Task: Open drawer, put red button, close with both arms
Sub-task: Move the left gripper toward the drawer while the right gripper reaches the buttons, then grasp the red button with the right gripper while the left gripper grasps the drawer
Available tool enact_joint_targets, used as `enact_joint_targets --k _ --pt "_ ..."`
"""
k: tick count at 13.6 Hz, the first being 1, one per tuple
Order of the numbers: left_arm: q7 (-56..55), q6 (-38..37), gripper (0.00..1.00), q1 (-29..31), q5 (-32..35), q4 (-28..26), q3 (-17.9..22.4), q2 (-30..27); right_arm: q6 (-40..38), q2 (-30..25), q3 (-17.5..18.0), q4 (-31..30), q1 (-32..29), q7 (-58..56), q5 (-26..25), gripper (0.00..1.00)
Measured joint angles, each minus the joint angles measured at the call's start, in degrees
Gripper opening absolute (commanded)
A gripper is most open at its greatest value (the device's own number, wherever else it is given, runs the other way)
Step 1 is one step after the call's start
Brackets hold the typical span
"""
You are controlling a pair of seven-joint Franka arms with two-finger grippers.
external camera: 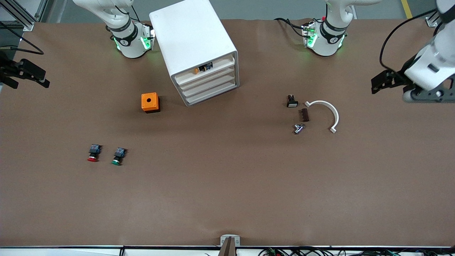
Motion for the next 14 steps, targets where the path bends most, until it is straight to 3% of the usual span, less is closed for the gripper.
enact_joint_targets --k 3,9,11,14 --pt "-6.0 2.1 1.00 -0.7 -3.6 4.0 -0.5 8.7 0.9 3.7 0.0 0.1 0.0 0.0 -0.6 1.00" --pt "-47.1 2.6 1.00 -10.4 -8.8 10.6 -1.0 23.0 9.8 17.7 -0.2 0.9 -2.7 -0.1 -0.9 1.00" --pt "-61.3 2.9 1.00 -13.5 -10.8 11.0 -1.1 26.2 17.3 18.8 -0.3 -3.0 -3.9 0.0 -0.9 1.00" --pt "-81.3 3.7 1.00 -18.6 -15.1 11.6 -1.1 30.8 34.9 19.5 -0.3 -14.7 -5.5 0.6 -0.8 1.00"
